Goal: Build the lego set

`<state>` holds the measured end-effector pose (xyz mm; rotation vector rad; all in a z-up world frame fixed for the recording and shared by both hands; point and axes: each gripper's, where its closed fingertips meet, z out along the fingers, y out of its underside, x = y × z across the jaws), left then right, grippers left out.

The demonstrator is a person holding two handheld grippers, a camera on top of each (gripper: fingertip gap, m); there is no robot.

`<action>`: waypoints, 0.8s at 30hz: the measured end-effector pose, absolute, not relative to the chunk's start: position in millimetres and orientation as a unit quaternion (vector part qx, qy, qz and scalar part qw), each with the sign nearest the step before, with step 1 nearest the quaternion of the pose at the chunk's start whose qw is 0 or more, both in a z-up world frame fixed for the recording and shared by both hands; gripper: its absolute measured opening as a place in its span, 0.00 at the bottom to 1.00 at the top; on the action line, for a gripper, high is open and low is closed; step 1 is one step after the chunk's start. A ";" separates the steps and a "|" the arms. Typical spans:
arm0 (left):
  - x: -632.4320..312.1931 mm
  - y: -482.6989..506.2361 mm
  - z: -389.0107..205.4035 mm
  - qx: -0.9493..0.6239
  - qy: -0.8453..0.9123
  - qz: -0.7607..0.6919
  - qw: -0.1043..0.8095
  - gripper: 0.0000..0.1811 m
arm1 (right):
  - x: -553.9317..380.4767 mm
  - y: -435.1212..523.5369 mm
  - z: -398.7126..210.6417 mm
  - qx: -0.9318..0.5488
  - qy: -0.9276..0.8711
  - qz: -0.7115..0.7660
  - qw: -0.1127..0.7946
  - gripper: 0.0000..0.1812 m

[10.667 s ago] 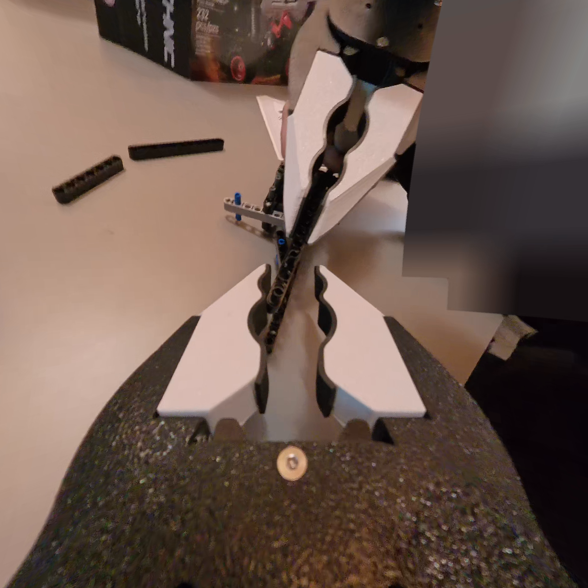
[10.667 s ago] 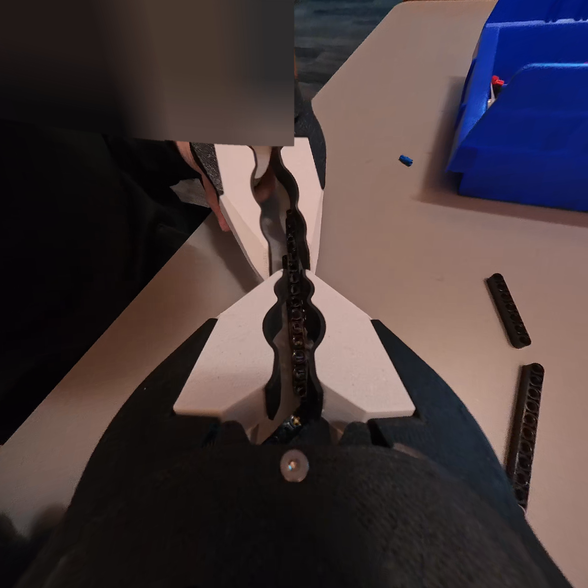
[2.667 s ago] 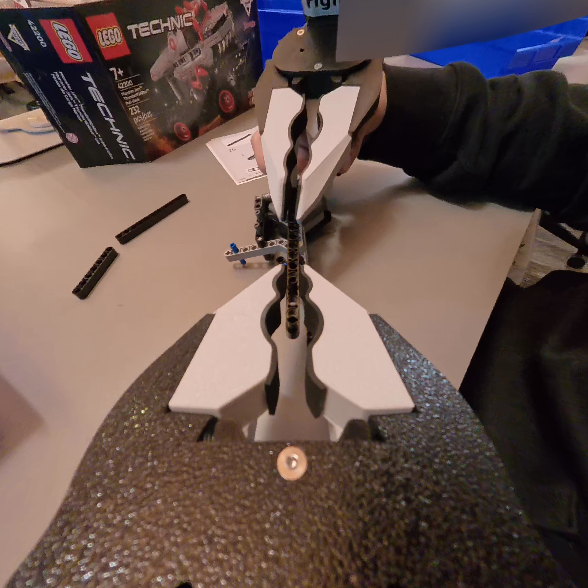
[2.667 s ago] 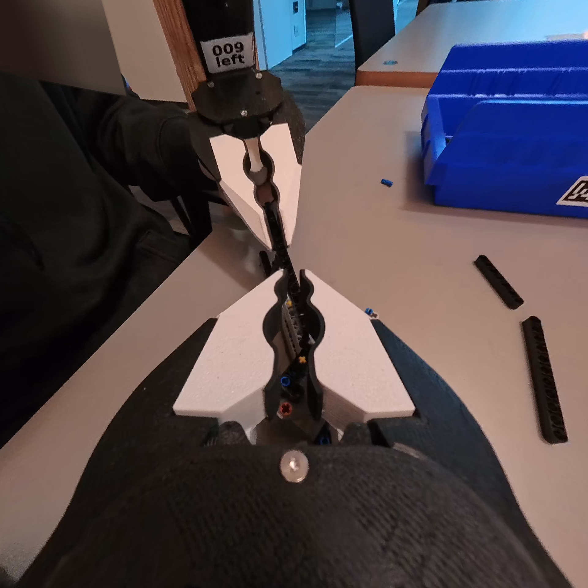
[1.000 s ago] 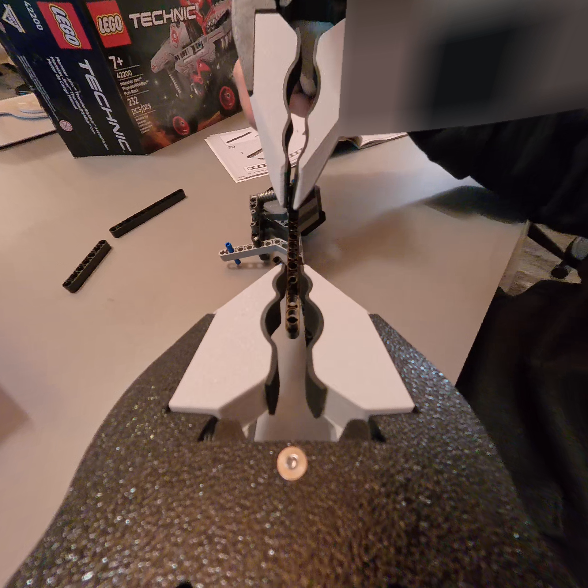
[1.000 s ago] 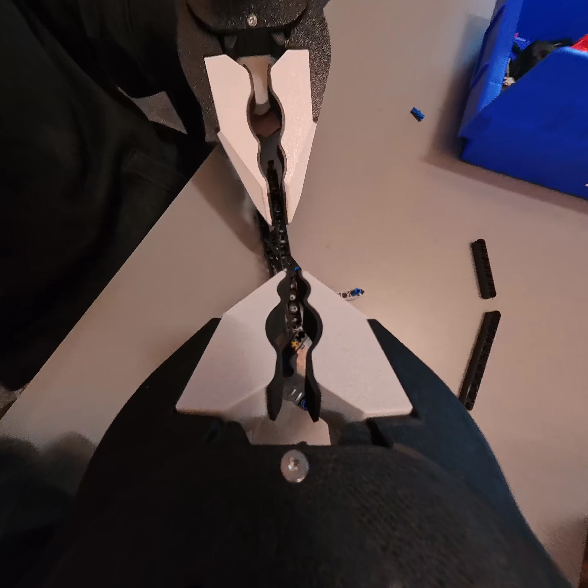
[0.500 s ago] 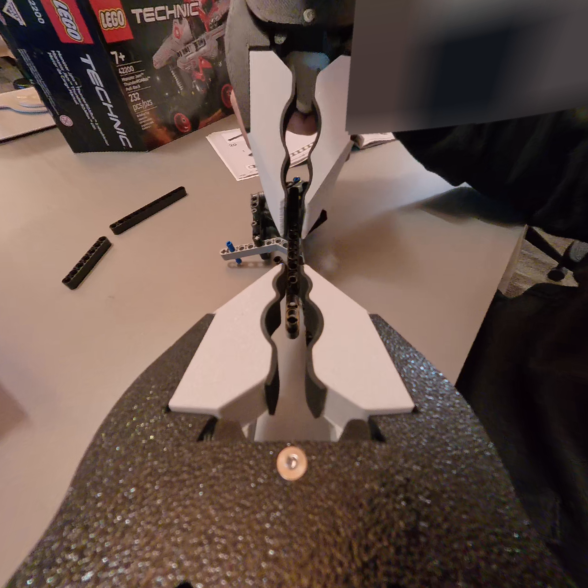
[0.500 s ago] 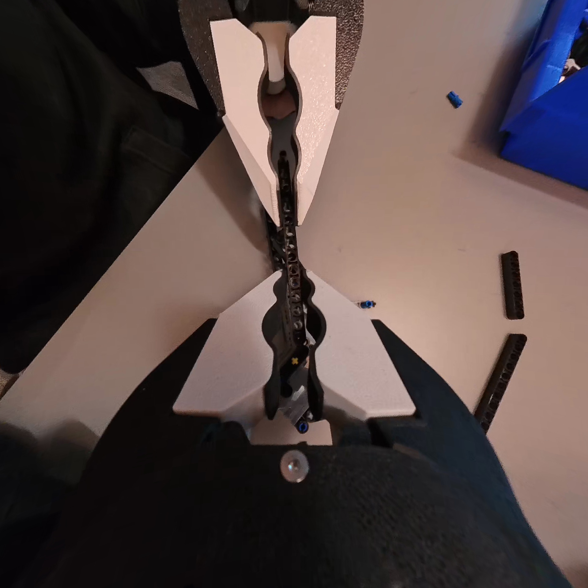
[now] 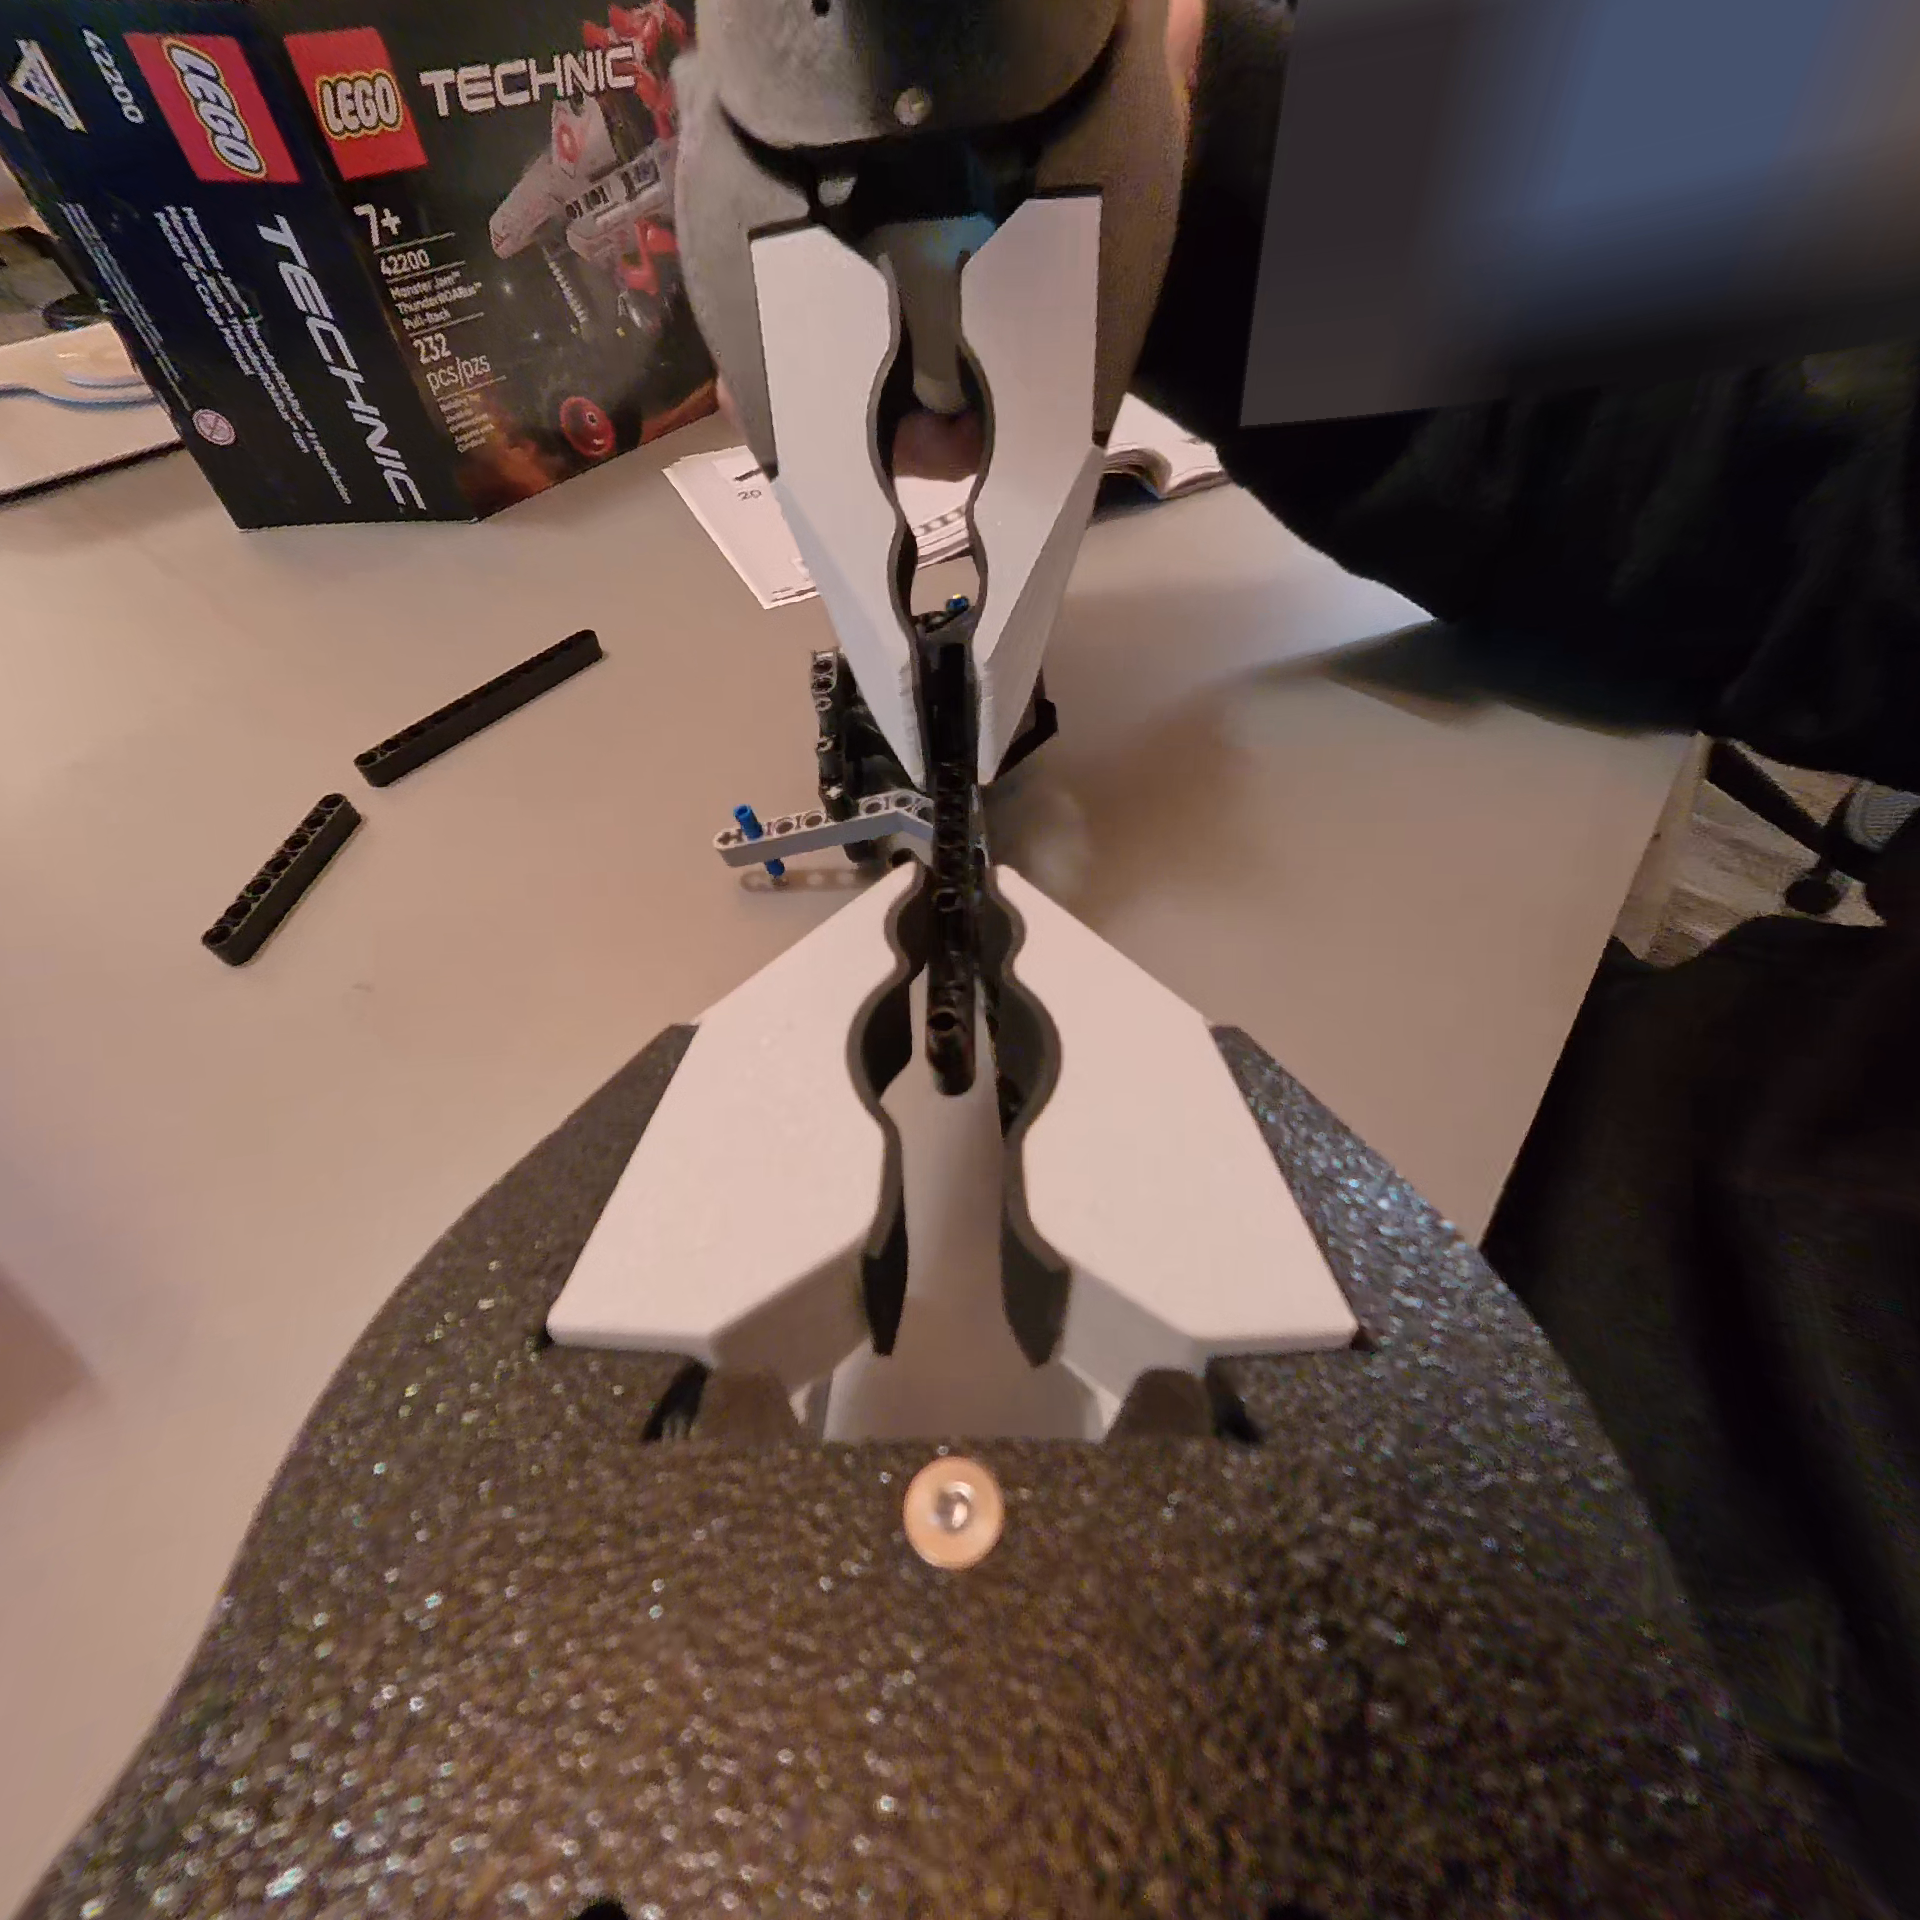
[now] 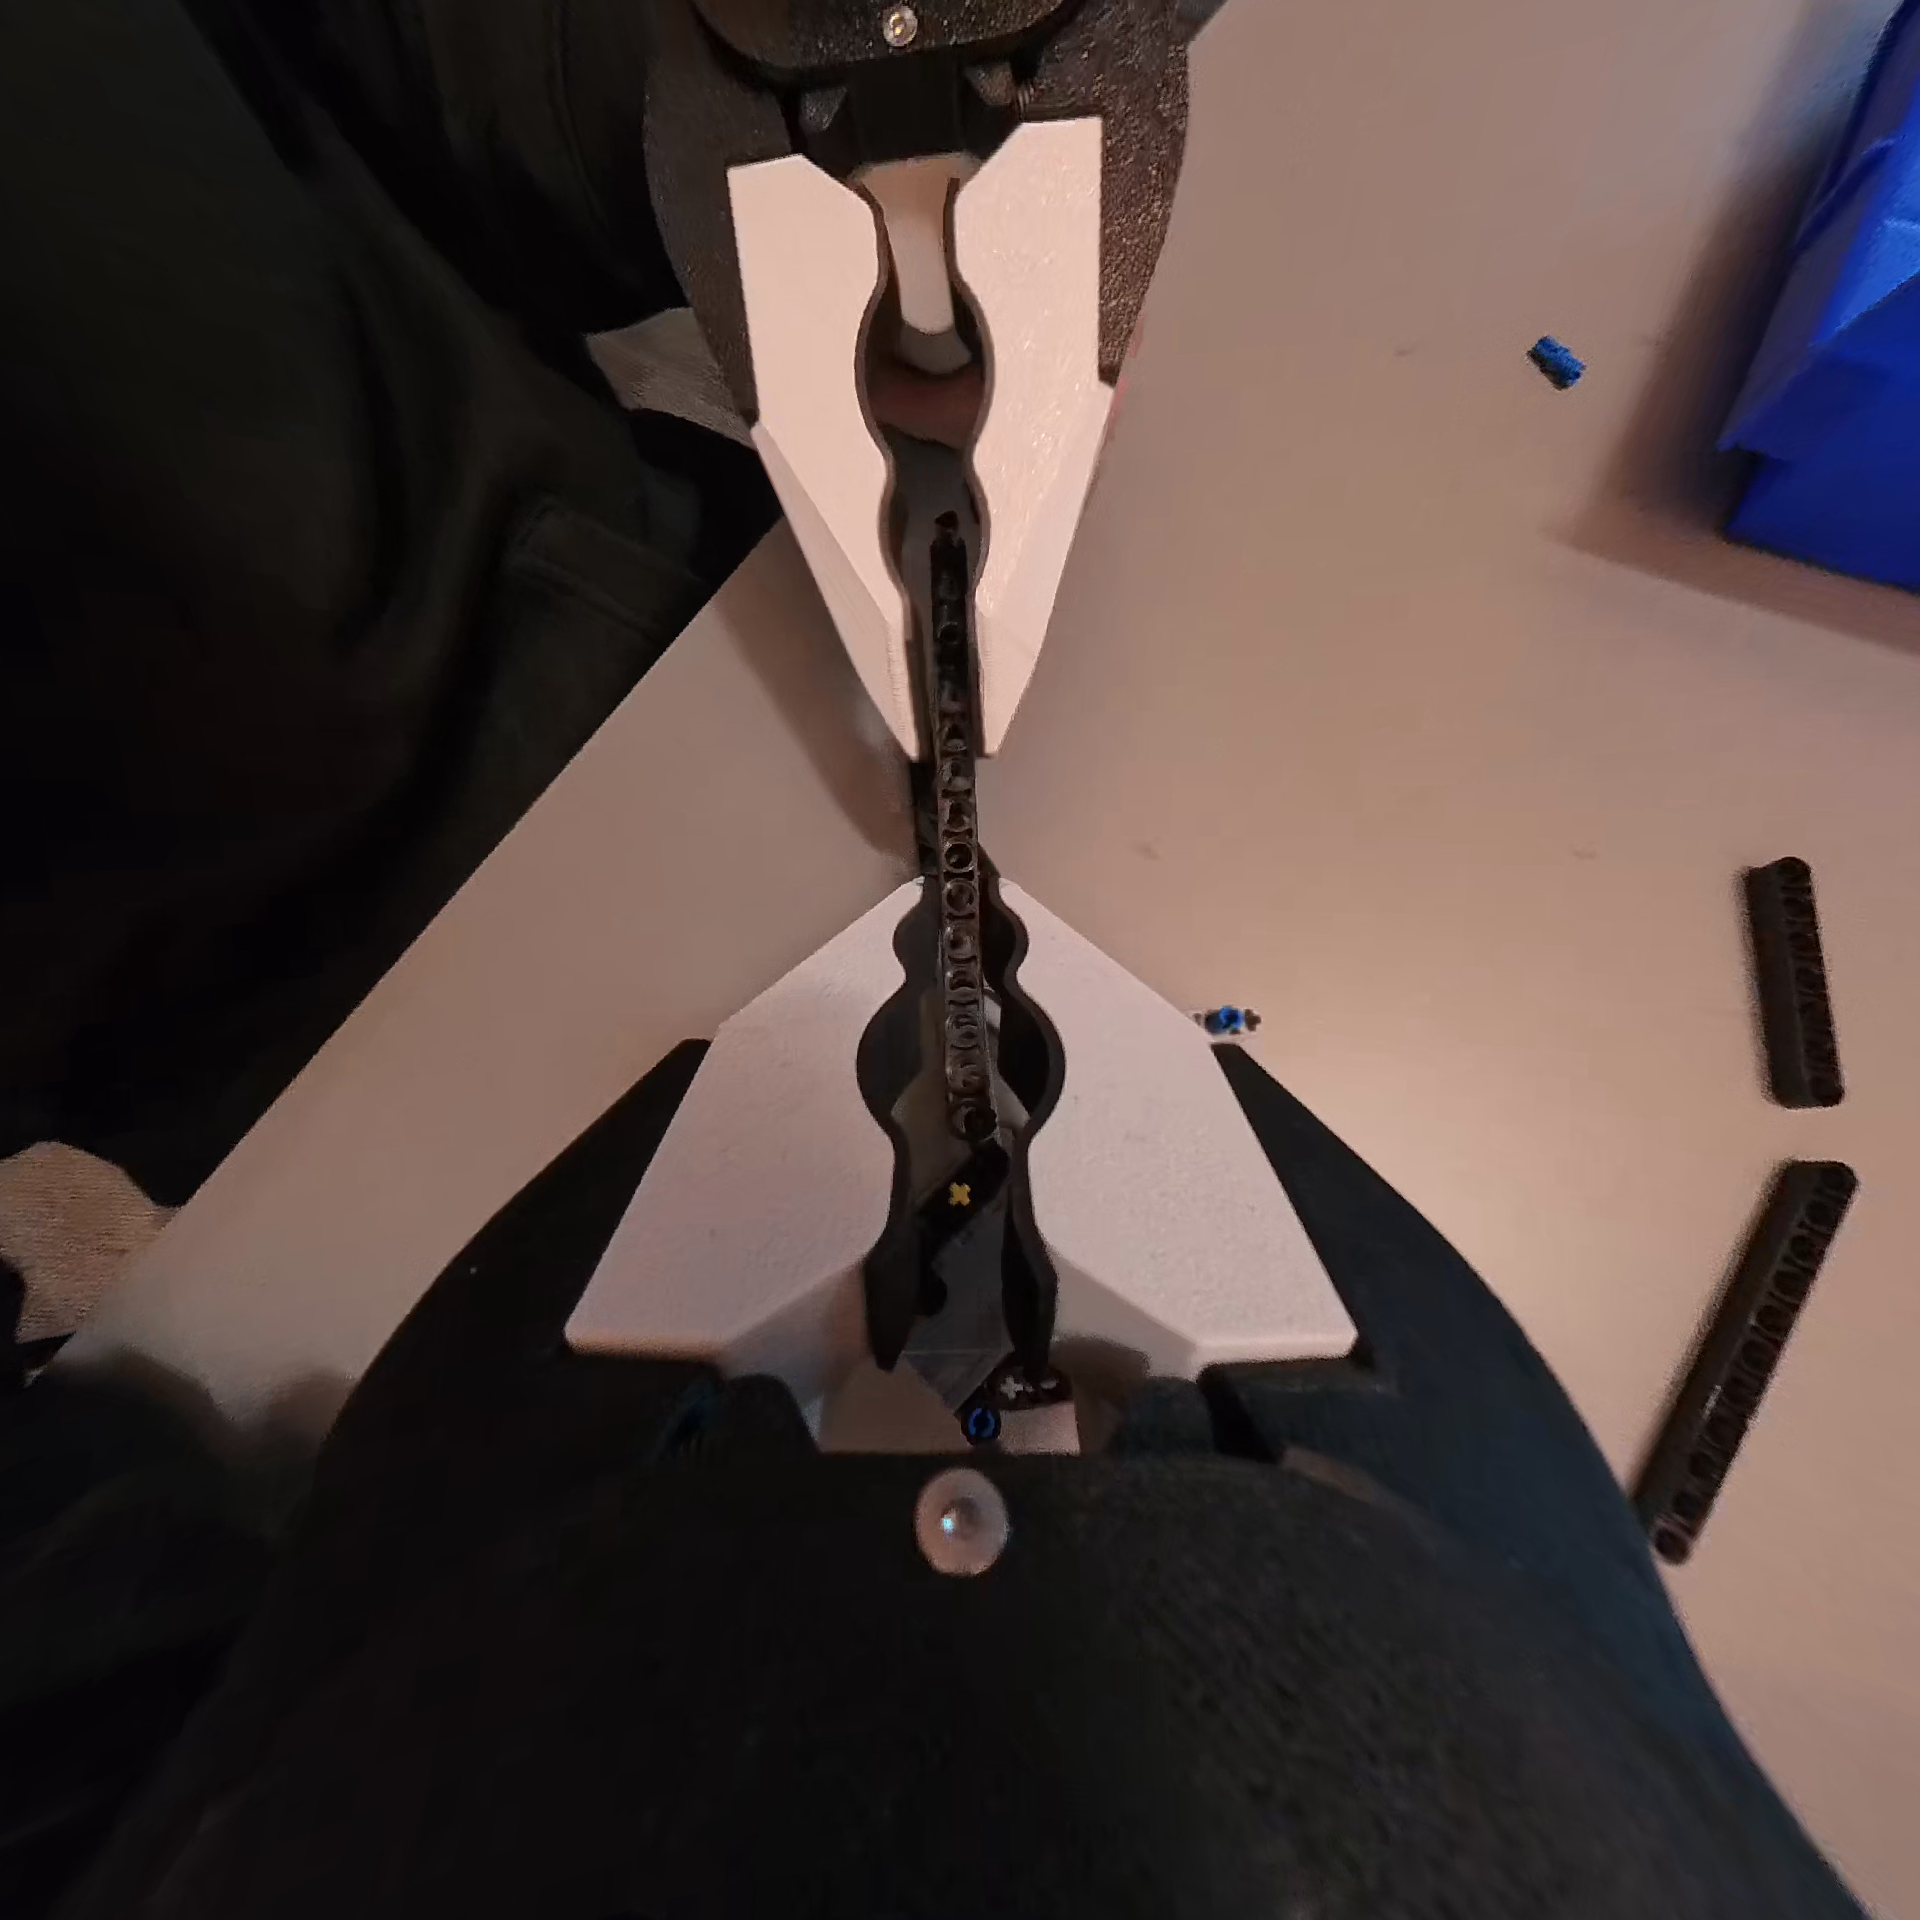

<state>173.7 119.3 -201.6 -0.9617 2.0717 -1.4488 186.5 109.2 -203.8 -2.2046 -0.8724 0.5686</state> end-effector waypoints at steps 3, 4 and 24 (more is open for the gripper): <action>173.4 119.9 -200.4 -0.346 0.746 -0.525 0.221 0.05 | 186.1 109.0 -204.4 -0.846 -0.332 0.241 0.339 0.03; 173.7 120.6 -200.2 -0.347 0.745 -0.524 0.225 0.04 | 186.0 109.1 -204.4 -0.846 -0.332 0.245 0.339 0.03; 162.5 121.5 -203.2 -0.368 0.744 -0.516 0.210 0.03 | 178.6 110.7 -203.6 -0.830 -0.372 0.226 0.348 0.03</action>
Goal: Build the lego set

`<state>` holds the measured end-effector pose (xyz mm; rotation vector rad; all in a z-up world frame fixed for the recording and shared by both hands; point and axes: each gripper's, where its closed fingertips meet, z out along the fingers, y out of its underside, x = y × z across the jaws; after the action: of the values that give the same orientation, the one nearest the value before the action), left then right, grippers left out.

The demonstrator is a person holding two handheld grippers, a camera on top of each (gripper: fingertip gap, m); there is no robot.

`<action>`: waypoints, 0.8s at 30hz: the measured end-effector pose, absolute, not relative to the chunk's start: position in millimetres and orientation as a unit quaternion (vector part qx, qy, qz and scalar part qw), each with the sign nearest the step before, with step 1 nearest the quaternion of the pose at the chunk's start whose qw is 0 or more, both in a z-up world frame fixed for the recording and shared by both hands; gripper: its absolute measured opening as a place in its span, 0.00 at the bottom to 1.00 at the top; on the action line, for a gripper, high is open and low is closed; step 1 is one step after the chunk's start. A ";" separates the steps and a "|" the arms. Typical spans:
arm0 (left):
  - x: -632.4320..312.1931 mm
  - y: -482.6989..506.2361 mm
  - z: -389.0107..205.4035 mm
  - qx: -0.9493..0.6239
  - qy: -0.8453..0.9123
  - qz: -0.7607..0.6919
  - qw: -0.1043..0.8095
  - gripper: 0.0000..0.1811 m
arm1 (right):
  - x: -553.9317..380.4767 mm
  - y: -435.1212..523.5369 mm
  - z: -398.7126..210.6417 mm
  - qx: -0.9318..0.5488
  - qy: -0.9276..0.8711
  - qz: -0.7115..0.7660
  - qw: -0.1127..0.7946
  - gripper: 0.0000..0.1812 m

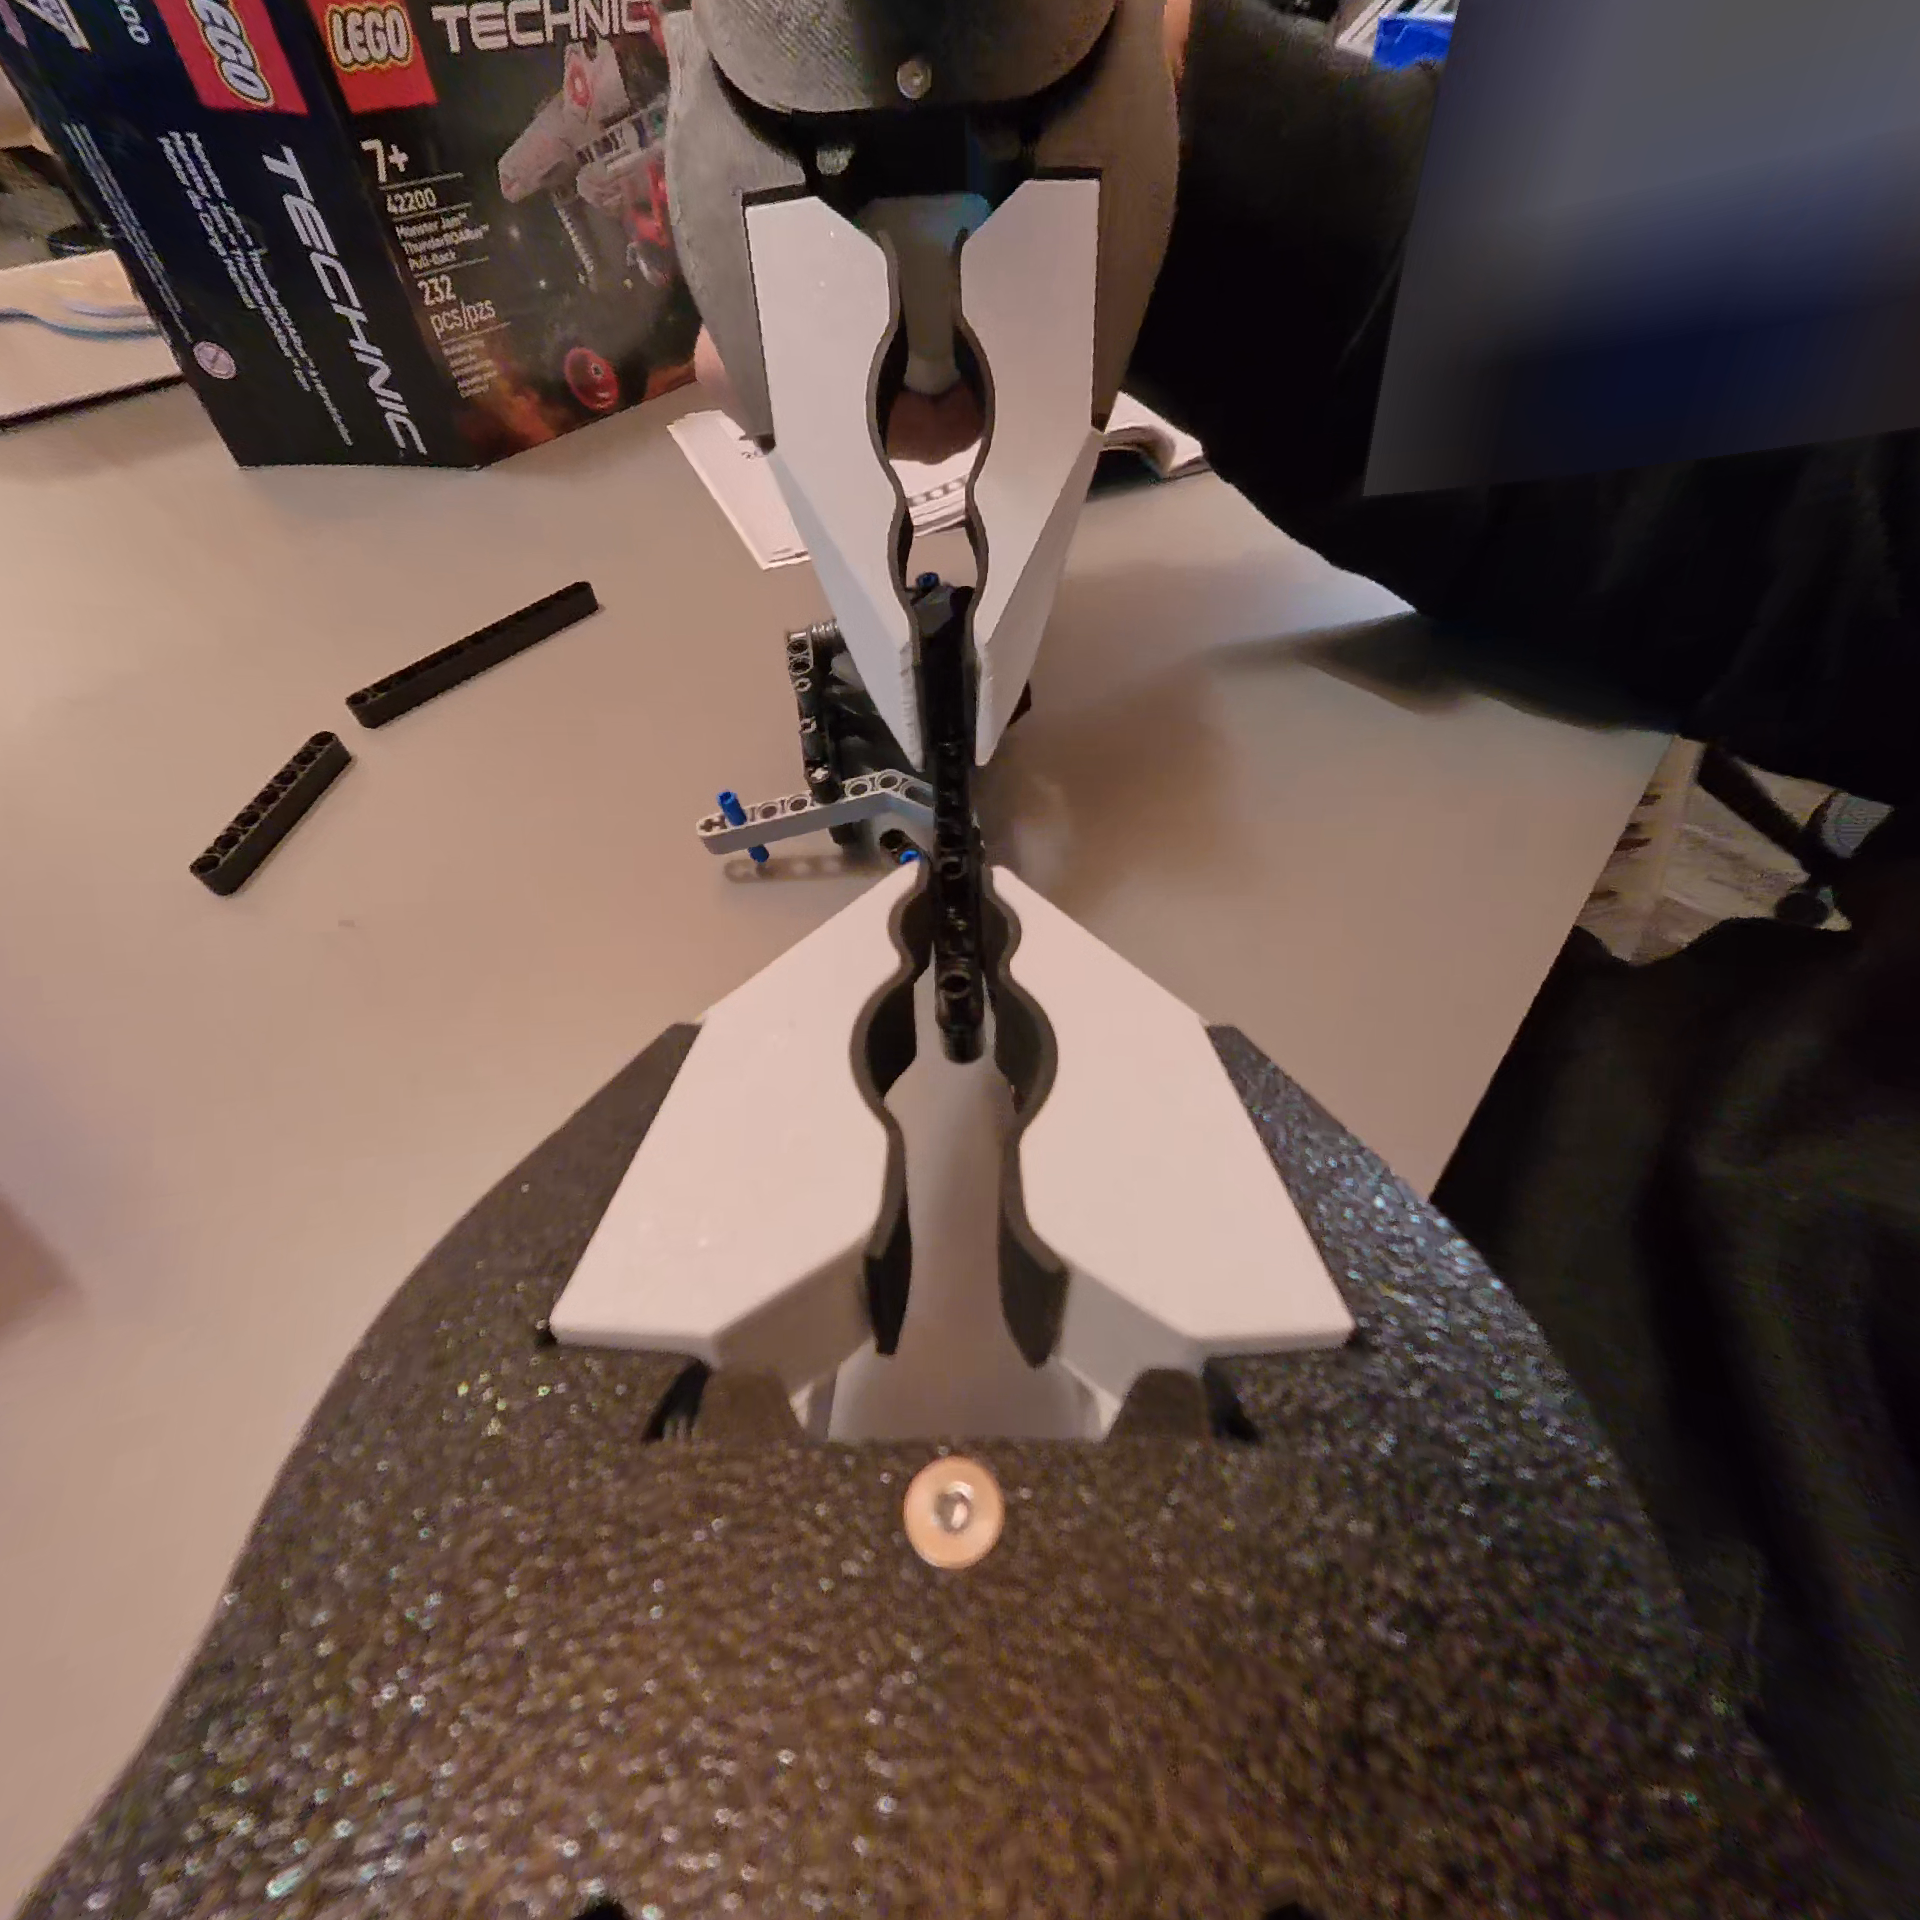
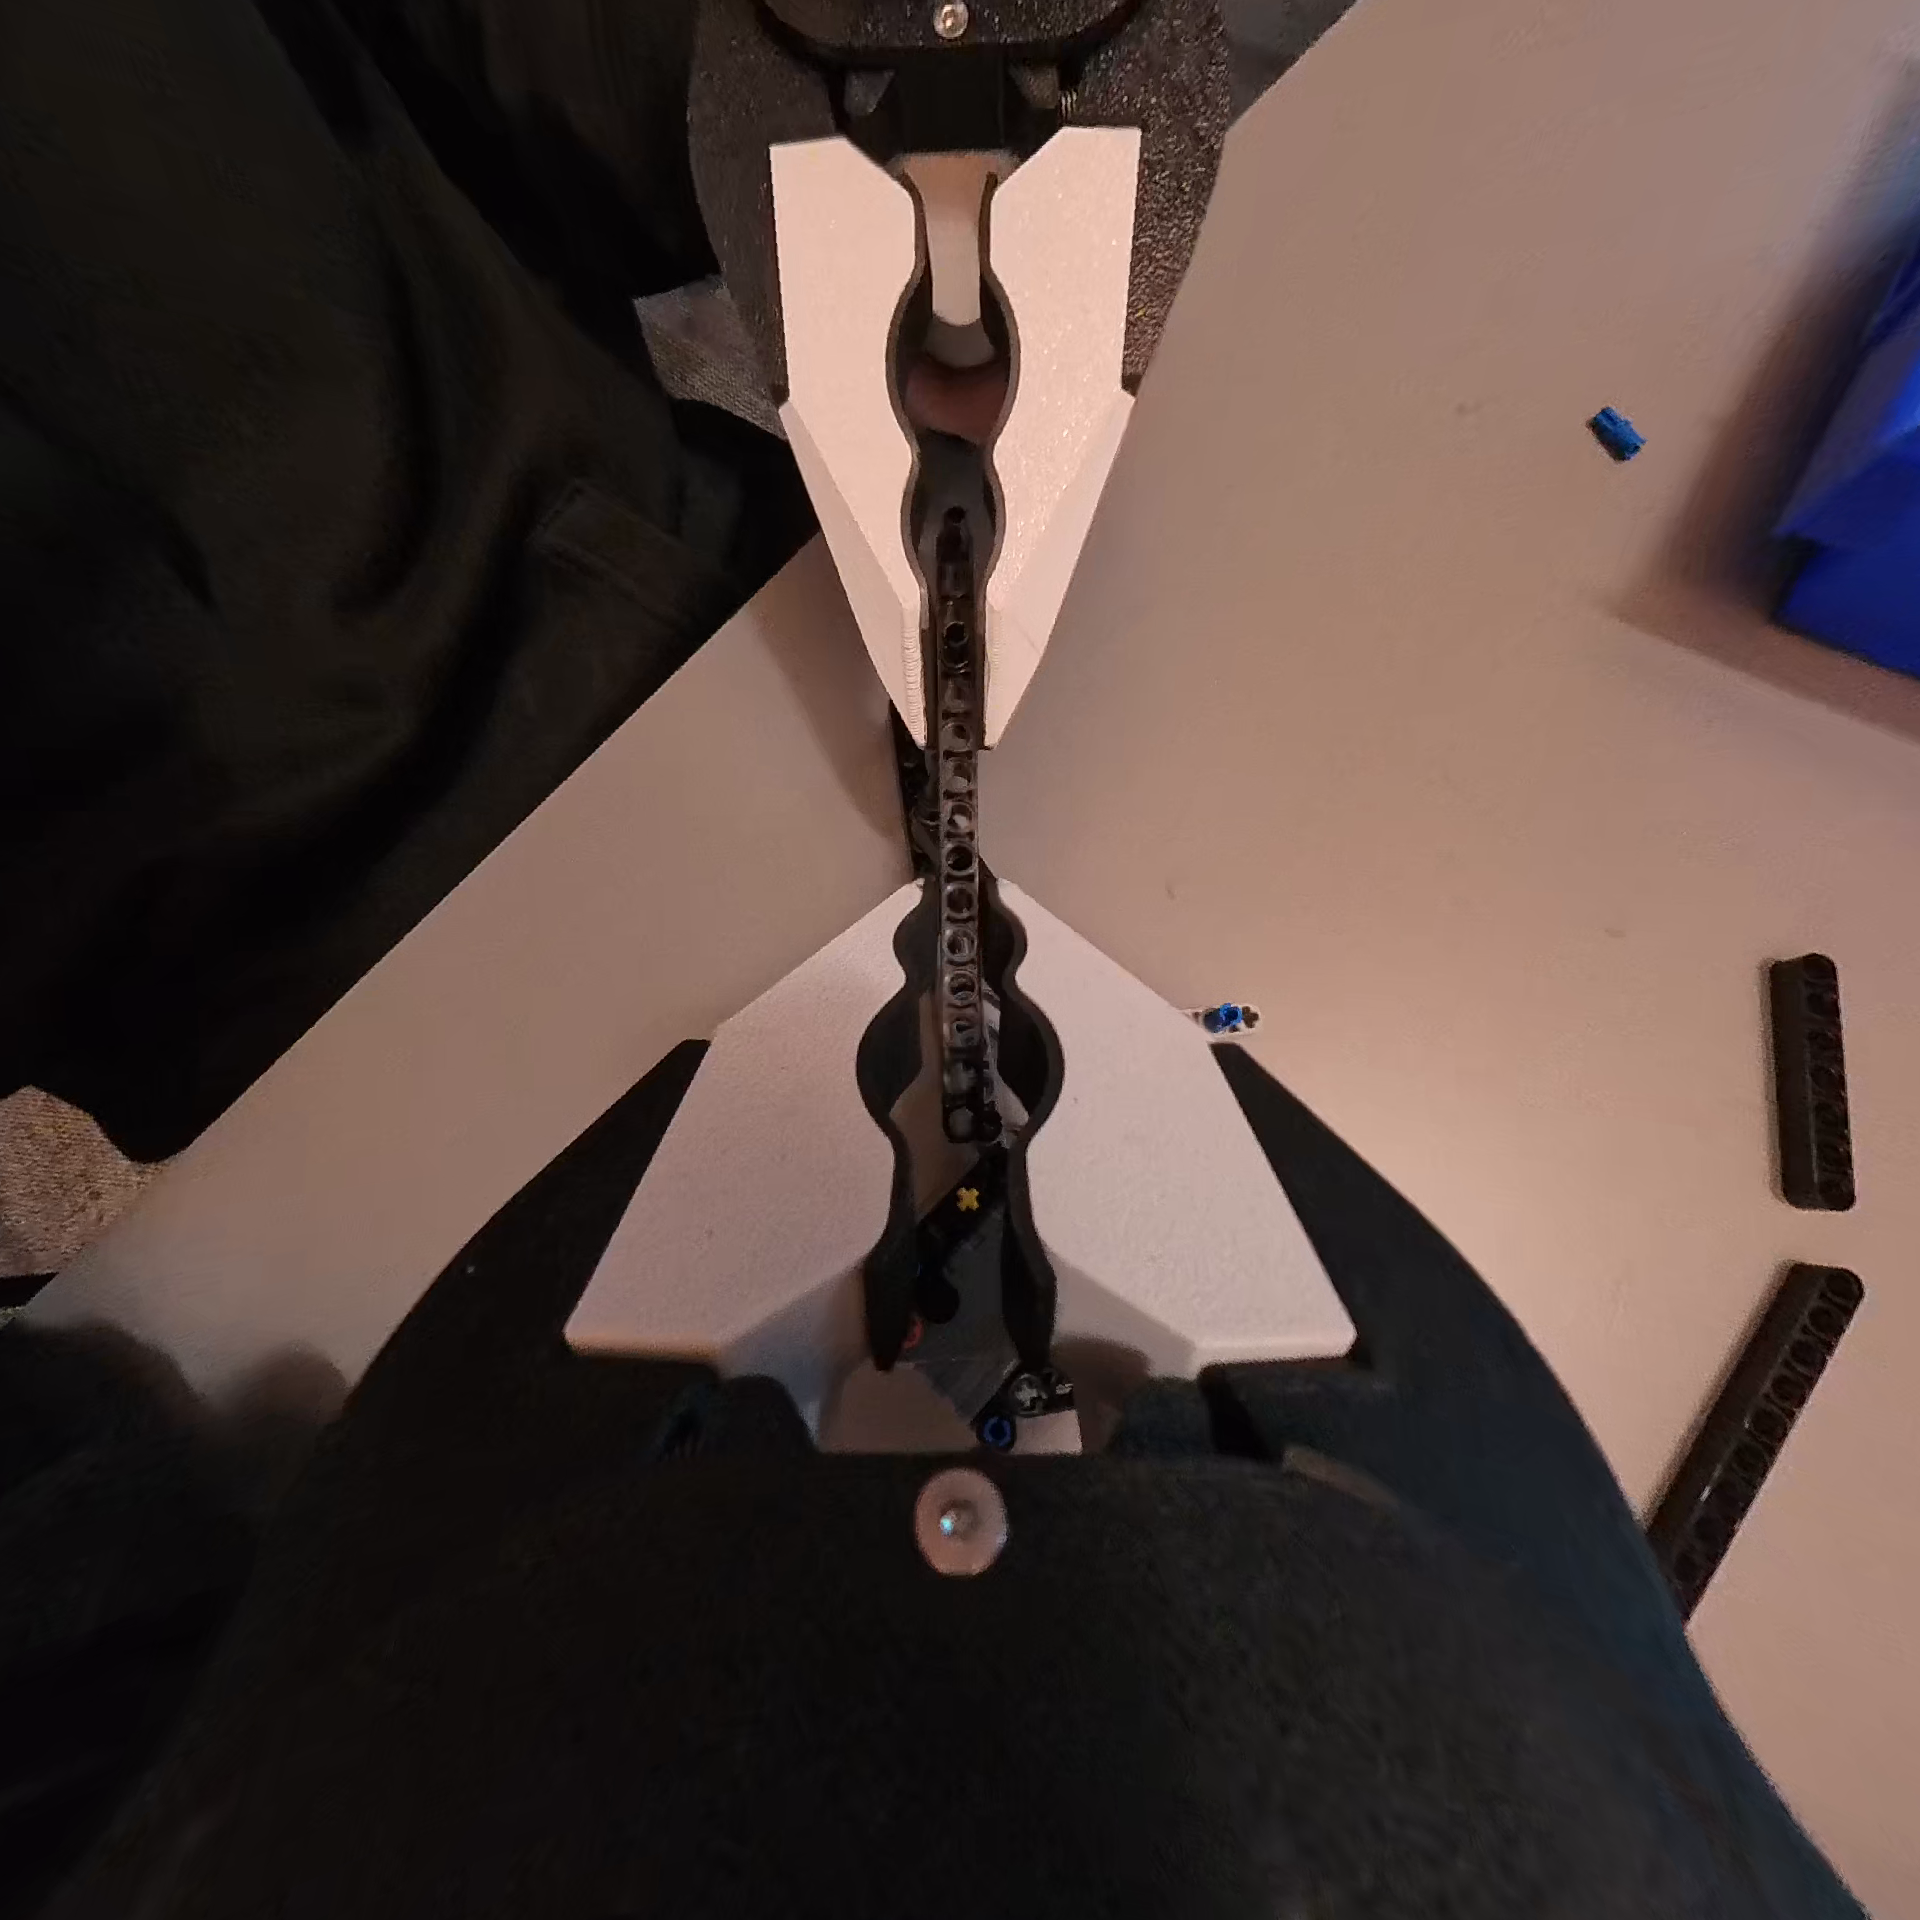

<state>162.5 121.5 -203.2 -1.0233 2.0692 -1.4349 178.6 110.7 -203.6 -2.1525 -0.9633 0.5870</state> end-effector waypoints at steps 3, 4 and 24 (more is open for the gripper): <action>159.2 120.9 -206.3 -0.370 0.748 -0.506 0.216 0.03 | 177.2 111.4 -202.7 -0.826 -0.374 0.229 0.354 0.03; 158.7 121.1 -206.5 -0.372 0.748 -0.505 0.218 0.03 | 176.9 111.8 -202.2 -0.825 -0.374 0.230 0.356 0.03; 149.5 115.9 -200.0 -0.353 0.751 -0.505 0.237 0.04 | 169.5 103.2 -203.5 -0.819 -0.372 0.277 0.338 0.03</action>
<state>149.5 115.9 -200.0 -0.9672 2.0591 -1.3843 169.5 103.2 -203.5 -2.1329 -0.9698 0.7214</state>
